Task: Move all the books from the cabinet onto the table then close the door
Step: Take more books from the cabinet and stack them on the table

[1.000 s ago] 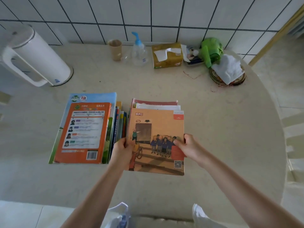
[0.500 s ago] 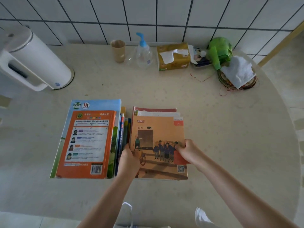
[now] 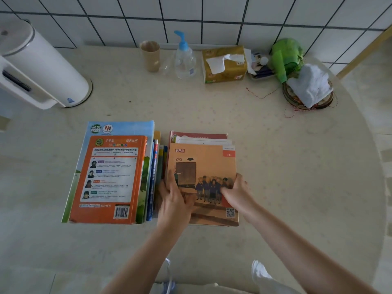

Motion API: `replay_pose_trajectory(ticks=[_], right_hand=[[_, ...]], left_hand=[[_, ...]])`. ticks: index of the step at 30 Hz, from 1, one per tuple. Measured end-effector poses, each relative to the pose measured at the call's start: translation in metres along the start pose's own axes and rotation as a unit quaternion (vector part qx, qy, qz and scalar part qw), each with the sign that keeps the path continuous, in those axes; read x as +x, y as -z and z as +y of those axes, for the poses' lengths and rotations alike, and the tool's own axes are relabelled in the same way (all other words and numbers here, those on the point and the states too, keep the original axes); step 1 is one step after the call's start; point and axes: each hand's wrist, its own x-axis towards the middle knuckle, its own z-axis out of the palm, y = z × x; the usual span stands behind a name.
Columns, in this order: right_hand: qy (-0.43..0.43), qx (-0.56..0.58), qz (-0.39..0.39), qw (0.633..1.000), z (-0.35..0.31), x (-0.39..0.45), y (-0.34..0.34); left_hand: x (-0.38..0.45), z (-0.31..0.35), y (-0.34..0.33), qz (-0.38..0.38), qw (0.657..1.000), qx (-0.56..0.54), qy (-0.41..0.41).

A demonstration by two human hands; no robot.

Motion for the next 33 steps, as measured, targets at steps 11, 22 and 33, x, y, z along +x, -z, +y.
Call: replay_pose_trajectory(ticks=[11,22,33], right_hand=[[0.067,-0.003,0.017,0.998,0.004,-0.011,-0.023],[0.306,-0.181,0.101,0.929,0.045,-0.032,-0.006],[0.372,-0.246,0.048,0.894,0.113,-0.078,-0.003]], left_hand=[[0.007,-0.015,-0.018,0.013,1.0,0.019,0.007],[-0.007,-0.022,-0.015,0.036,0.998,0.045,-0.025],[-0.088,-0.029,-0.029,0.136,0.972,0.047,-0.186]])
